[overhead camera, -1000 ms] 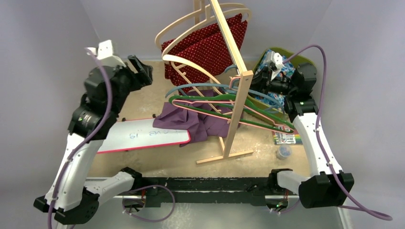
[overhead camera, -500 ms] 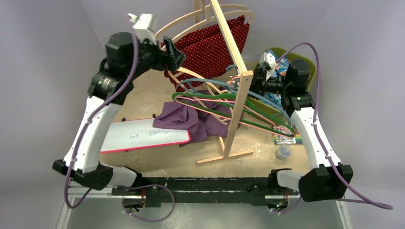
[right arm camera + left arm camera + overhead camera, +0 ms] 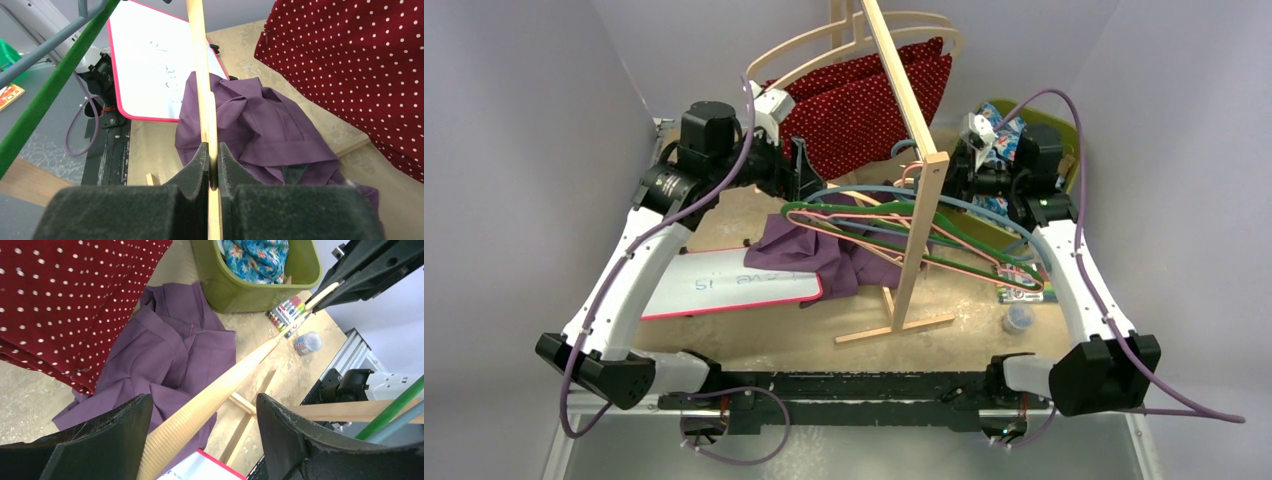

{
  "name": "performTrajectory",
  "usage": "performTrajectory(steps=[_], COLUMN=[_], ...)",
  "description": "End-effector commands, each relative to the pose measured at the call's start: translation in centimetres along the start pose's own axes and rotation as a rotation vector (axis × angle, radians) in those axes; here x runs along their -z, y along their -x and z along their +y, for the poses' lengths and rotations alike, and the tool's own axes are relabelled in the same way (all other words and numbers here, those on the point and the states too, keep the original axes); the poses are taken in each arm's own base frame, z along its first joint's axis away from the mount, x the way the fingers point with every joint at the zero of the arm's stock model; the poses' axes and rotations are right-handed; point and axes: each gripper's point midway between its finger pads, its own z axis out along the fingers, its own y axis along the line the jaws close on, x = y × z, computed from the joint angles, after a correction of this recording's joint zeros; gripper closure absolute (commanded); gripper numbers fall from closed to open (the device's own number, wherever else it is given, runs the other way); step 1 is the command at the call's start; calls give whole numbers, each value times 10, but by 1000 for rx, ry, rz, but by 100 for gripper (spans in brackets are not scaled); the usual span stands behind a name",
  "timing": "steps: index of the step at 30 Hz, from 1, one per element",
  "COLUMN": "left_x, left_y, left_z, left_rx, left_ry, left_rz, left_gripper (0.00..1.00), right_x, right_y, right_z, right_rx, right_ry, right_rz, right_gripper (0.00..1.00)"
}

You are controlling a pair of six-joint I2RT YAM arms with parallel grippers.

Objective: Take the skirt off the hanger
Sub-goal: Place the hanger at the clothesline.

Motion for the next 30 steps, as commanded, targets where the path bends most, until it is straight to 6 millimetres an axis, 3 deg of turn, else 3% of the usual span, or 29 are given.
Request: performTrajectory(steps=[1, 4, 8, 13, 16, 20, 26, 30], left_x=[5, 5, 4, 5, -7, -13, -22, -22], left_y=[-18, -24, -30, 0, 13, 29, -7, -16], left_z=[-8, -7, -1, 10, 18, 5, 3, 3], left_rx=[-53, -50, -36, 6, 52, 74, 73, 73], left_ry=[-57, -57, -25, 78, 112, 38, -26, -36], left_rz=[49, 58, 63, -16, 4, -48, 48, 24], left_gripper=[27, 29, 18, 14, 15, 13, 12, 12], right_x=[-1, -1, -5, -15, -19, -21, -20, -20], right_y=[17, 17, 18, 7, 2, -2, 2, 4], right_z=[8, 7, 6, -8, -9, -9, -4, -4], right_rx=[62, 61, 54, 31, 18, 3, 20, 21], right_ry=[32, 37, 61, 44, 68, 82, 89, 91], right_rz=[-12, -9, 0, 57, 72, 80, 69, 65], right_gripper=[100, 100, 100, 100, 100, 100, 100, 100])
